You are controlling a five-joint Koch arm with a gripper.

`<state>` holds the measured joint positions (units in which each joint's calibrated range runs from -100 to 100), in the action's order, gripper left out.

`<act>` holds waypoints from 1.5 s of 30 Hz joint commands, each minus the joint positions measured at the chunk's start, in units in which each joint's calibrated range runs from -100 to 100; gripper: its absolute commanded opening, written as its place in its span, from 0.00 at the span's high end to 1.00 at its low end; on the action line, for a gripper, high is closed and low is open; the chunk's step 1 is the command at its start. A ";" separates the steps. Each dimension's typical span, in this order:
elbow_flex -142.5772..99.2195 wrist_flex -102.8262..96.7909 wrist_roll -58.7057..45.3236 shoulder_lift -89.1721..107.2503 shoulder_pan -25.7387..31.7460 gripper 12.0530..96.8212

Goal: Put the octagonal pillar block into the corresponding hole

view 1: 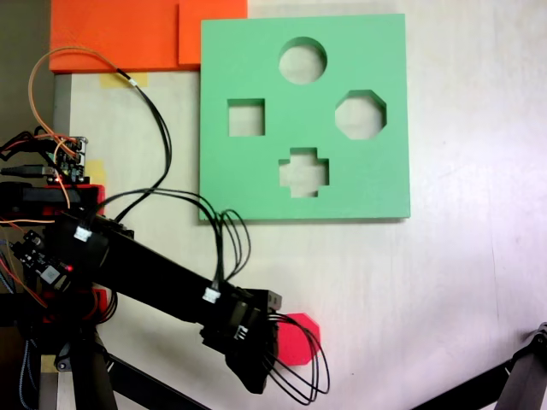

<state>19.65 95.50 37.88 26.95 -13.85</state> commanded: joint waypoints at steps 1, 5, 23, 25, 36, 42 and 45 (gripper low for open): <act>4.98 2.48 -0.54 -5.16 -0.05 0.30; 9.47 2.48 -0.68 -13.82 0.24 0.30; 15.05 4.50 0.00 -14.10 2.20 0.30; 15.85 4.50 0.49 -13.68 2.30 0.30; 14.85 4.50 4.69 -15.92 2.15 0.30; 10.96 4.50 8.89 -16.61 2.30 0.30; 8.77 4.50 10.01 -17.17 2.25 0.30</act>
<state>27.39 96.87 47.25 9.58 -11.60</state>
